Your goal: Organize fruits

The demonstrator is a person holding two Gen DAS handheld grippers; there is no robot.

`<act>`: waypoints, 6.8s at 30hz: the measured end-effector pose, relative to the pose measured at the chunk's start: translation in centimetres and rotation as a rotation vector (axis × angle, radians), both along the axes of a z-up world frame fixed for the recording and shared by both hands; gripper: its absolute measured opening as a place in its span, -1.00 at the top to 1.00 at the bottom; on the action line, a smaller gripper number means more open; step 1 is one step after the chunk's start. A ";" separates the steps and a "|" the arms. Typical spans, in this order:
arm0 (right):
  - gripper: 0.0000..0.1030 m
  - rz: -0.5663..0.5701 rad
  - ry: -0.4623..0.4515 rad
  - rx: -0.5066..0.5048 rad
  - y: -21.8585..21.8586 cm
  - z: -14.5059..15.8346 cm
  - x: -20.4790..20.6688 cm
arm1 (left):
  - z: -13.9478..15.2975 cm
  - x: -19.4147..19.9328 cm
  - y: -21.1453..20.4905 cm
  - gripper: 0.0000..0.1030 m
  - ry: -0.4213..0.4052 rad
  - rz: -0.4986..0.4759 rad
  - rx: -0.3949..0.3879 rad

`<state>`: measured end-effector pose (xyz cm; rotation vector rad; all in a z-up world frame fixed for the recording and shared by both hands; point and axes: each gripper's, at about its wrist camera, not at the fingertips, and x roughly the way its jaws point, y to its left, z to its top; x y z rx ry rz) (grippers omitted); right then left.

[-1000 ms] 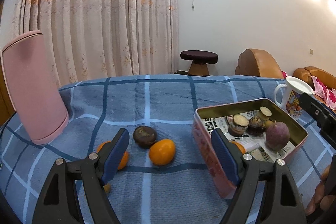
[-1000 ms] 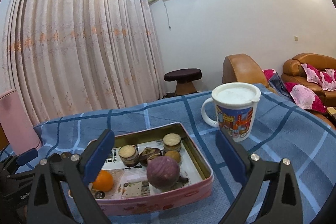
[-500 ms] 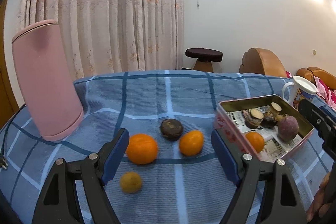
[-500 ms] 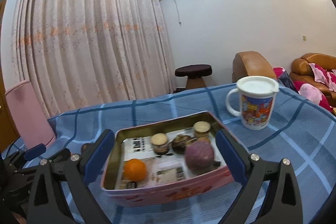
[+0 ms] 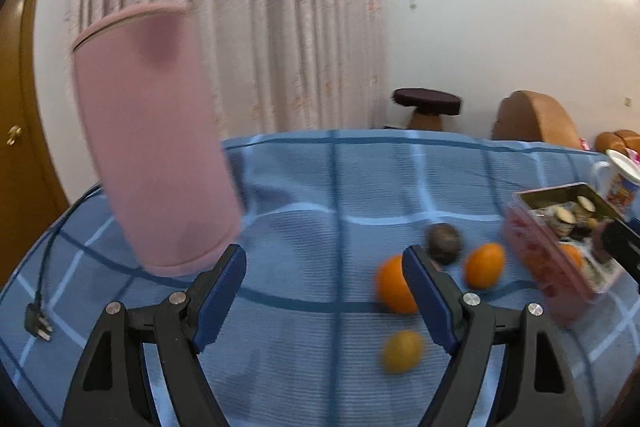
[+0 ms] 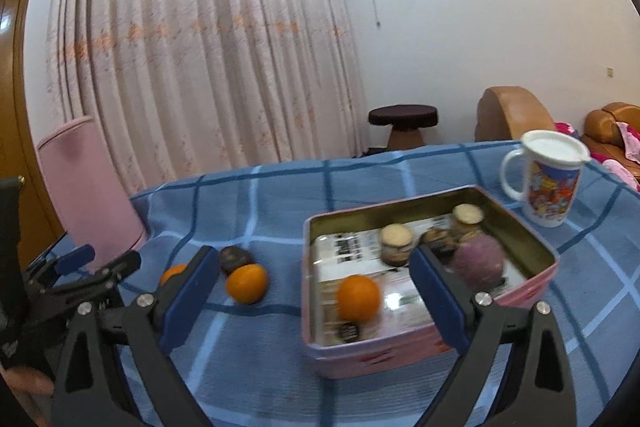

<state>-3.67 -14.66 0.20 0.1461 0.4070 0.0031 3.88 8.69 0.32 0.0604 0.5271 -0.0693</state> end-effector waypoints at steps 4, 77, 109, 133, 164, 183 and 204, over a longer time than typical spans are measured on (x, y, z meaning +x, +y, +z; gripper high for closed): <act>-0.65 0.068 0.063 -0.008 2.3 -0.6 1.2 | -0.4 1.3 2.9 -0.58 0.035 0.068 0.009; 0.39 0.090 0.041 -0.062 1.4 0.4 3.1 | -0.3 2.4 -5.0 0.03 0.084 -0.117 -0.028; 0.39 -0.050 -0.001 -0.075 -9.7 1.5 1.3 | 0.0 -0.6 -11.8 0.04 0.058 -0.148 -0.086; 0.39 -0.148 0.059 -0.105 -17.1 0.9 2.8 | 0.4 1.5 -23.7 0.03 0.054 -0.289 -0.066; 0.35 0.070 0.205 -0.066 -13.6 -1.4 6.0 | -1.3 3.3 -23.7 0.03 0.151 -0.221 -0.026; -0.62 -0.001 0.056 0.048 -15.5 0.2 3.9 | 0.3 0.3 -24.2 -0.61 0.023 -0.280 -0.006; -1.00 -0.157 -0.132 0.001 -16.3 1.8 1.1 | 1.2 0.0 -21.5 -0.63 -0.074 -0.175 -0.041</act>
